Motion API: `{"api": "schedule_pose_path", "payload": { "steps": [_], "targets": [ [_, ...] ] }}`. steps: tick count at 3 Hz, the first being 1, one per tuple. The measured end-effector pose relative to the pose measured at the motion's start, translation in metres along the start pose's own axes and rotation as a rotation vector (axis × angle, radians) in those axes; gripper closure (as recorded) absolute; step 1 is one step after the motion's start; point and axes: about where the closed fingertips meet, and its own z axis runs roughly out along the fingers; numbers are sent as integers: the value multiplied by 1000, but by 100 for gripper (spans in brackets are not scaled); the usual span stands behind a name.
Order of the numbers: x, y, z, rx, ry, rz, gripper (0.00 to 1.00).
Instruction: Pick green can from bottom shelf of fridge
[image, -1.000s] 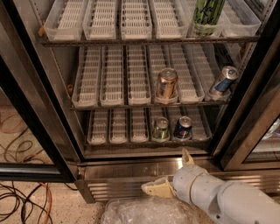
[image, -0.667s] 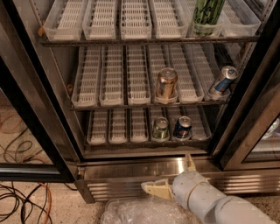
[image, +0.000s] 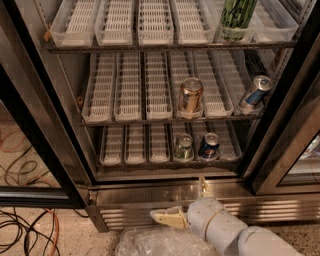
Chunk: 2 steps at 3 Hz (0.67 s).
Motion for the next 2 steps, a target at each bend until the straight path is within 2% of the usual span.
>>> {"api": "schedule_pose_path", "payload": {
  "steps": [1, 2],
  "targets": [
    [0, 0, 0, 0, 0, 0, 0],
    [1, 1, 7, 16, -47, 18, 0]
  ]
}}
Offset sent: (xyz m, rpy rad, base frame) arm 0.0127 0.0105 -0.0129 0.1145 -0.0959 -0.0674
